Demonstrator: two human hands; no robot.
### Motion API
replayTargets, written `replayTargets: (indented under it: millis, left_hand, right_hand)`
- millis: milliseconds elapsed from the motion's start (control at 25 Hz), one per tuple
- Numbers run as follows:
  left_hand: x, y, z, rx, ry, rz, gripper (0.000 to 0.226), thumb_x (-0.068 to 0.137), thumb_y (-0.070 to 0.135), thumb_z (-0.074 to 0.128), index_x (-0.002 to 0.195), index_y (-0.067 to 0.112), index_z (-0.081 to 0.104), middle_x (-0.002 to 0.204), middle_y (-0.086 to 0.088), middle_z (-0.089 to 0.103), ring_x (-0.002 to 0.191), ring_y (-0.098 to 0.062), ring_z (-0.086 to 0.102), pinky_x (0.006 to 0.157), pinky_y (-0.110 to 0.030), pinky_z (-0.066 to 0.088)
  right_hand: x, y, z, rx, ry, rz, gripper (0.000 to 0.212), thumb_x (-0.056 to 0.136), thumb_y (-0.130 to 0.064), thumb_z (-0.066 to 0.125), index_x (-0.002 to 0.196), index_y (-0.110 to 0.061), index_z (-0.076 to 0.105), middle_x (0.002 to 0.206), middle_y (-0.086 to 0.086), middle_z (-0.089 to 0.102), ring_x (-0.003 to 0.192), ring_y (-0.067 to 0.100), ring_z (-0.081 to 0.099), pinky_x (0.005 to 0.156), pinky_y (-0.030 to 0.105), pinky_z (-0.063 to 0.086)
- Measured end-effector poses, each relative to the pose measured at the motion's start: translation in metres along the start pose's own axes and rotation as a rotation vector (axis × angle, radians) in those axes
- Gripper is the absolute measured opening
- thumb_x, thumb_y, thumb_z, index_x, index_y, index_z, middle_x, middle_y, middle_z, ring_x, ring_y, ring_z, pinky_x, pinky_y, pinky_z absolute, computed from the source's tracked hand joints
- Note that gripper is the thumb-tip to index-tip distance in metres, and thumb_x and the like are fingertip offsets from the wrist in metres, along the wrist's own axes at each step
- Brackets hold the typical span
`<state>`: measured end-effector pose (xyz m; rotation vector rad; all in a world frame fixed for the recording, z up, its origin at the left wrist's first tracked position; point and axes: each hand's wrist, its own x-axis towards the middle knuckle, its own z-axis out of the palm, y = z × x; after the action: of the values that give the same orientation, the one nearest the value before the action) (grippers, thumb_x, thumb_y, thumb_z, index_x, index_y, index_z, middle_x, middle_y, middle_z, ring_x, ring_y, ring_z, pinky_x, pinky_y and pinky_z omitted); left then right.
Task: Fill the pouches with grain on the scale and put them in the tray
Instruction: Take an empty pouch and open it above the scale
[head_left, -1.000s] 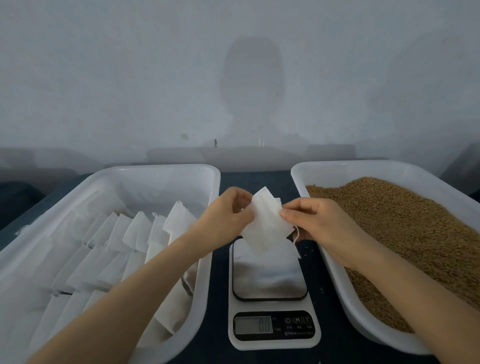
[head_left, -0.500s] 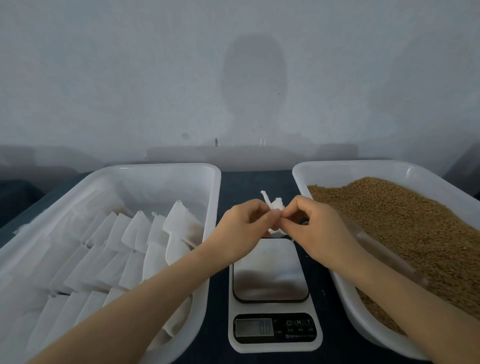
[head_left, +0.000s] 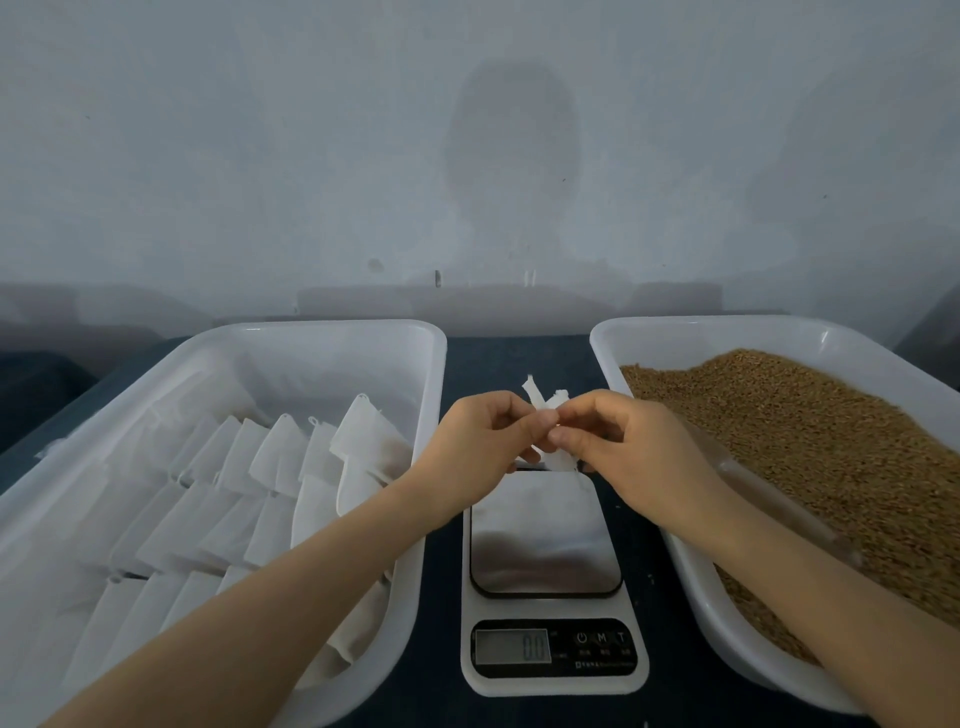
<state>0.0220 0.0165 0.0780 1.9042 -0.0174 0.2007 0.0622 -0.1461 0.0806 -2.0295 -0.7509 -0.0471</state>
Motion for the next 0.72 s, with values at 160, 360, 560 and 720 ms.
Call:
replayTargets:
  millis: [160, 360, 560, 720]
  left_hand:
    - [-0.0002, 0.0002, -0.0006, -0.002, -0.016, 0.000, 0.018, 0.093, 0.026, 0.059, 0.076, 0.023, 0.064, 0.063, 0.014, 0.068, 0.060, 0.002, 0.061, 0.054, -0.008, 0.044]
    - [-0.0002, 0.0017, 0.0001, 0.003, -0.020, -0.010, 0.019, 0.094, 0.023, 0.059, 0.075, 0.023, 0.064, 0.061, 0.014, 0.068, 0.059, 0.002, 0.062, 0.052, -0.006, 0.043]
    - [-0.0017, 0.0014, 0.0024, 0.071, -0.021, -0.040, 0.022, 0.091, 0.029, 0.061, 0.070, 0.024, 0.065, 0.066, 0.012, 0.071, 0.059, 0.002, 0.063, 0.053, -0.007, 0.043]
    - [-0.0011, 0.0010, 0.0026, 0.095, -0.026, -0.059, 0.023, 0.091, 0.029, 0.061, 0.069, 0.024, 0.066, 0.067, 0.011, 0.071, 0.059, 0.000, 0.063, 0.055, -0.010, 0.046]
  right_hand:
    - [0.0001, -0.0008, -0.0017, 0.065, -0.029, 0.005, 0.007, 0.085, -0.030, 0.066, 0.088, -0.036, 0.066, 0.080, -0.017, 0.070, 0.072, -0.002, 0.065, 0.060, 0.016, 0.052]
    - [0.0004, 0.0003, -0.0031, 0.127, -0.049, 0.032, 0.014, 0.088, -0.019, 0.063, 0.084, -0.031, 0.067, 0.076, -0.017, 0.070, 0.065, -0.003, 0.065, 0.056, 0.009, 0.047]
    - [-0.0014, 0.0042, -0.0003, -0.122, 0.111, 0.002, 0.014, 0.089, -0.018, 0.062, 0.096, -0.030, 0.062, 0.072, -0.011, 0.069, 0.066, -0.001, 0.063, 0.057, 0.012, 0.048]
    - [-0.0042, 0.0013, -0.0020, -0.263, 0.104, -0.133, 0.015, 0.090, -0.008, 0.059, 0.088, -0.023, 0.063, 0.071, -0.002, 0.064, 0.062, 0.010, 0.057, 0.055, 0.018, 0.044]
